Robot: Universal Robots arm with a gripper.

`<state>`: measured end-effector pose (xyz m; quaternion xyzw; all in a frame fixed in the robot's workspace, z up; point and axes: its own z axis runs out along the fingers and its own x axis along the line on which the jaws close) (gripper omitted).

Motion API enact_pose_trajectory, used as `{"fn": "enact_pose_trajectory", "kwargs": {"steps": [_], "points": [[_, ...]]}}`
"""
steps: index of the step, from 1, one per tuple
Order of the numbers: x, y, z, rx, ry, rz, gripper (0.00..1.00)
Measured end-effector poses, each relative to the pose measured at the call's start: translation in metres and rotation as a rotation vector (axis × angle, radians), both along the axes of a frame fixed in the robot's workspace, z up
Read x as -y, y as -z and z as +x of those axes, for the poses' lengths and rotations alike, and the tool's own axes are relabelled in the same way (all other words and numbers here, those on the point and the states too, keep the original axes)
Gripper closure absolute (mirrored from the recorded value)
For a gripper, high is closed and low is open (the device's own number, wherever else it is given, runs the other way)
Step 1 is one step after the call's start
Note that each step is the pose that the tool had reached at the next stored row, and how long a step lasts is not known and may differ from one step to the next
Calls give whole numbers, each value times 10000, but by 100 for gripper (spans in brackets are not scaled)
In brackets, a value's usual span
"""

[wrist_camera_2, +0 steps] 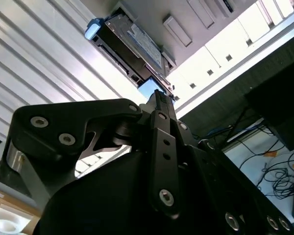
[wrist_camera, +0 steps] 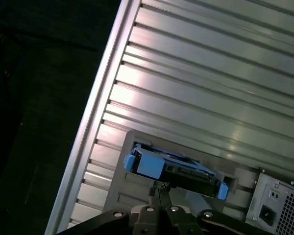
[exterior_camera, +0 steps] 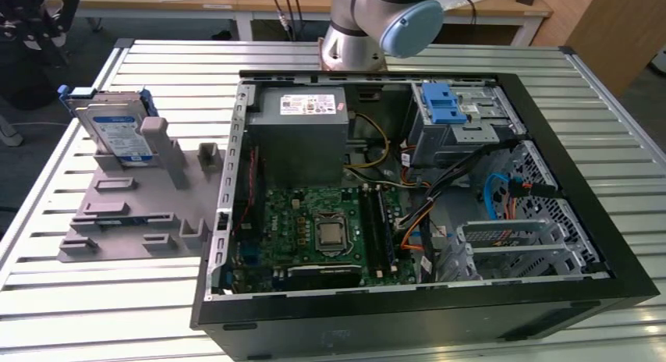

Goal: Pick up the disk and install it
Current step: 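Pick up the disk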

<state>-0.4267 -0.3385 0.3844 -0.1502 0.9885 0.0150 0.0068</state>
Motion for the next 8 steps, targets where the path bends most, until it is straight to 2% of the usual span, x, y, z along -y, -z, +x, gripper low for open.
{"fn": "enact_pose_trajectory", "kwargs": {"steps": [8], "points": [[0, 0, -10, -1, -1063, -17, 89]]}}
